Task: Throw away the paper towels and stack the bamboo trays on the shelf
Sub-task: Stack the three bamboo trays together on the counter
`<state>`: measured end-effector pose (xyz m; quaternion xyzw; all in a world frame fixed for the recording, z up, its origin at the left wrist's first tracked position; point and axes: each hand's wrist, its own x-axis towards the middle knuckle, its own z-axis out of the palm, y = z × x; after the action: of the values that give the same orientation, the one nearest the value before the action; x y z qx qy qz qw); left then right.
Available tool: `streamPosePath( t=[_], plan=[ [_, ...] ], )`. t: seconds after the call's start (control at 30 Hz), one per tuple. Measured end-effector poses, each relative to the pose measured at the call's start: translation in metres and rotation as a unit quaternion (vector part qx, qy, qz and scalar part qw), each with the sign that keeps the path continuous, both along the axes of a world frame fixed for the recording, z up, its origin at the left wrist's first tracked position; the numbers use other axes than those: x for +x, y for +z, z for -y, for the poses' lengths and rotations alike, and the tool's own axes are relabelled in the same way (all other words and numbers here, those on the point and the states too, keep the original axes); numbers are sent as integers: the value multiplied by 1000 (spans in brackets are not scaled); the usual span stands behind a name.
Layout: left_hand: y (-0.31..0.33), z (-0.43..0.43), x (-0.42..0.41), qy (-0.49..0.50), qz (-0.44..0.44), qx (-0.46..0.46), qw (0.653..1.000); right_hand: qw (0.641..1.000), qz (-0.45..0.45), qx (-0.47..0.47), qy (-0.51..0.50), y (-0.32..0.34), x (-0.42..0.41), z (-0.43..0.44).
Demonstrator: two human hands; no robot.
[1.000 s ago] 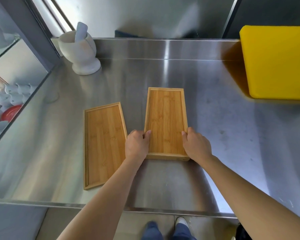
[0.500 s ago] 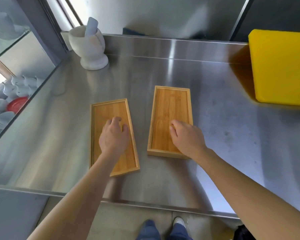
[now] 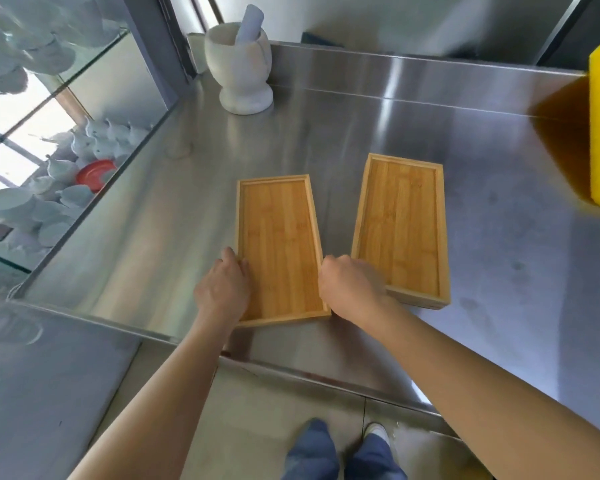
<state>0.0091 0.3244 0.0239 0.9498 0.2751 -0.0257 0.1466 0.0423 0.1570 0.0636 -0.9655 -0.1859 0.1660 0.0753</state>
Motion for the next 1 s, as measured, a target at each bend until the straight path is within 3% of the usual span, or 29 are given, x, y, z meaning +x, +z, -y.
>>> streamPosePath(
  t=[0.2, 0.4, 0.7, 1.0],
  plan=[
    [1, -4, 2, -30, 1, 4, 1000, 998, -23, 43, -44, -25, -13, -9],
    [-1, -5, -2, -11, 41, -45, 998, 995, 16, 76, -59, -46, -17, -9],
    [22, -3, 2, 43, 112, -160, 980, 989, 24, 143, -35, -8, -8, 0],
    [65, 54, 65, -40, 171, -217, 960, 970, 90, 175, -140, 27, 18, 66]
  ],
)
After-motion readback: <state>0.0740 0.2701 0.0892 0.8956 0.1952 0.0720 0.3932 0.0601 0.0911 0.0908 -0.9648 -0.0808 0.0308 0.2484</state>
